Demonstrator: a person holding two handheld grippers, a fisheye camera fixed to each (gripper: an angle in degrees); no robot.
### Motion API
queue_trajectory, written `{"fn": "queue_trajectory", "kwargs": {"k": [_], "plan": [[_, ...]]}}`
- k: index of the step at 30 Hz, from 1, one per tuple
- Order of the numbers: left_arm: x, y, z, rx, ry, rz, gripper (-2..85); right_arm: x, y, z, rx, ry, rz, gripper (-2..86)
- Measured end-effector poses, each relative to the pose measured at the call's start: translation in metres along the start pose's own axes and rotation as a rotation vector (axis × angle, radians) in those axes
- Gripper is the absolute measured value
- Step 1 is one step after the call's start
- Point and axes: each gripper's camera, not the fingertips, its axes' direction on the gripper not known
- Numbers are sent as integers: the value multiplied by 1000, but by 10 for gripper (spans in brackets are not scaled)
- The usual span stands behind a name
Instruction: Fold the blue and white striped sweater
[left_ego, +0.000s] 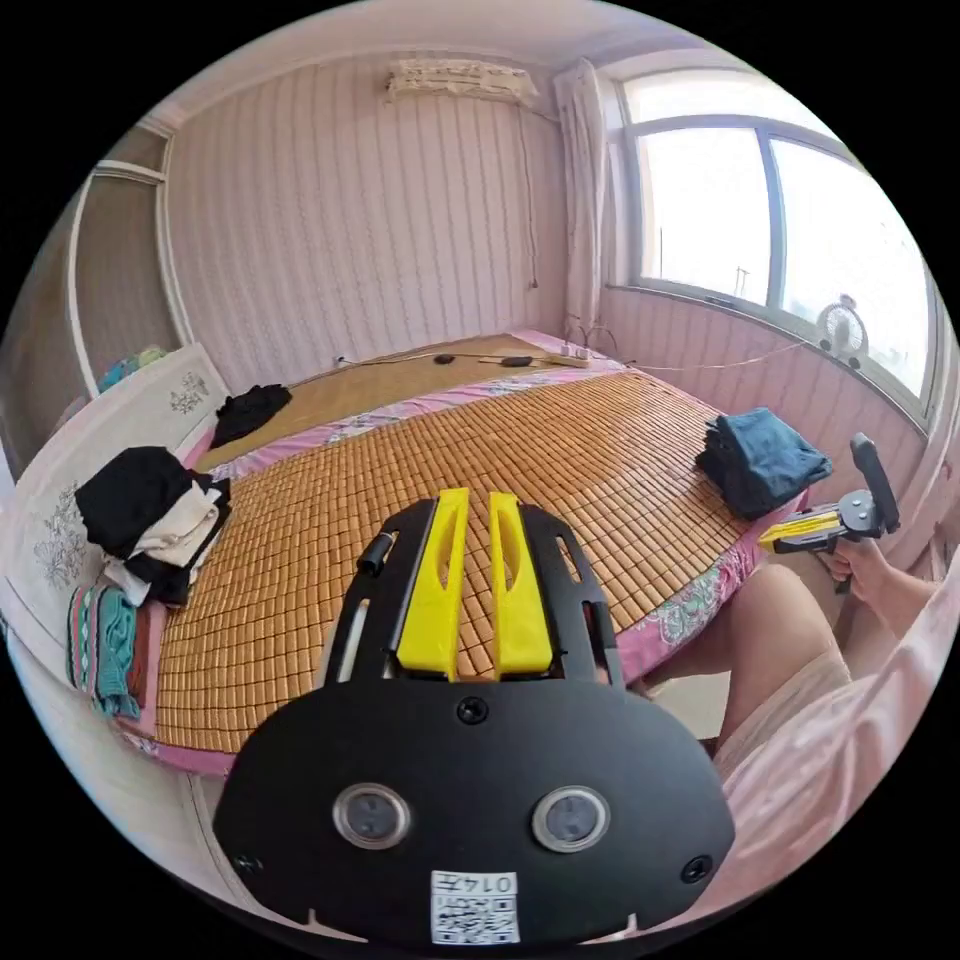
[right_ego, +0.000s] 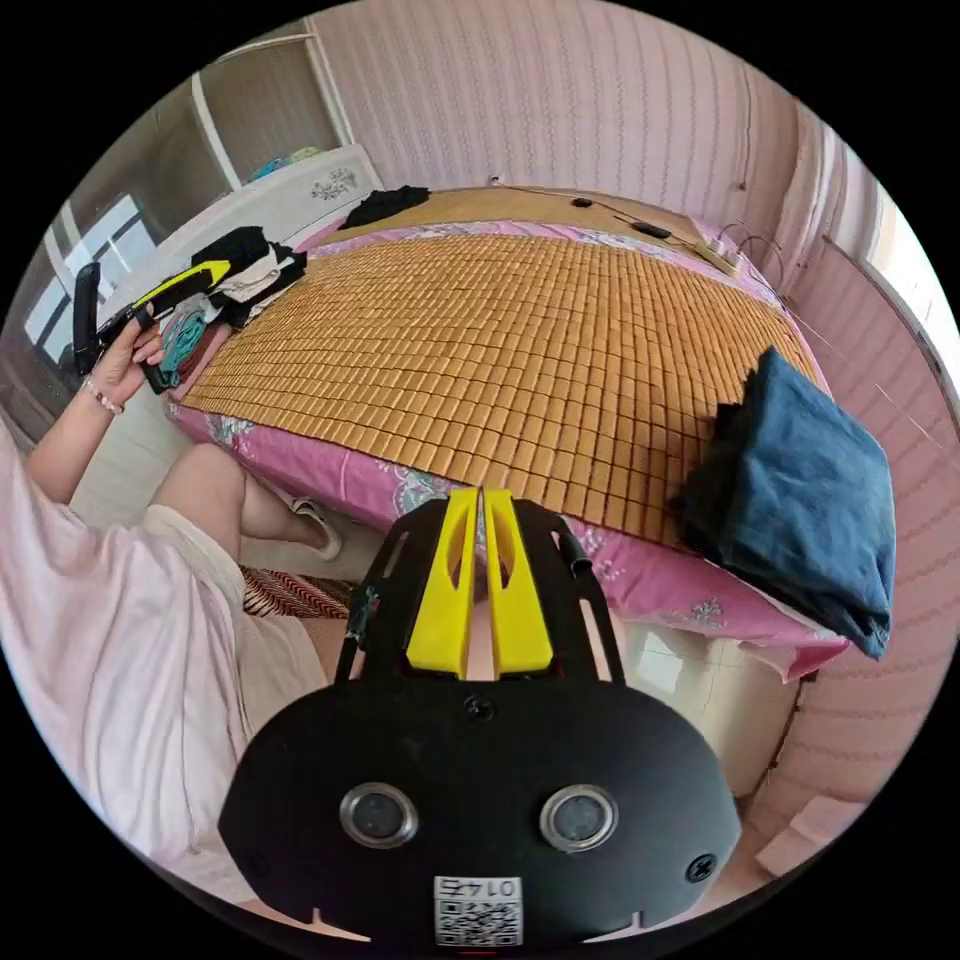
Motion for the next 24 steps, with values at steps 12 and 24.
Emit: {"fn": "queue_trajectory", "kwargs": {"k": [12, 24], "plan": [[-279, 200, -172, -2, -427, -579, 73, -382, -185, 99, 78, -286, -836, 124], [-522, 282, -190, -5, -525, -850, 114, -701, -280, 206, 296, -240, -1268, 100]]}}
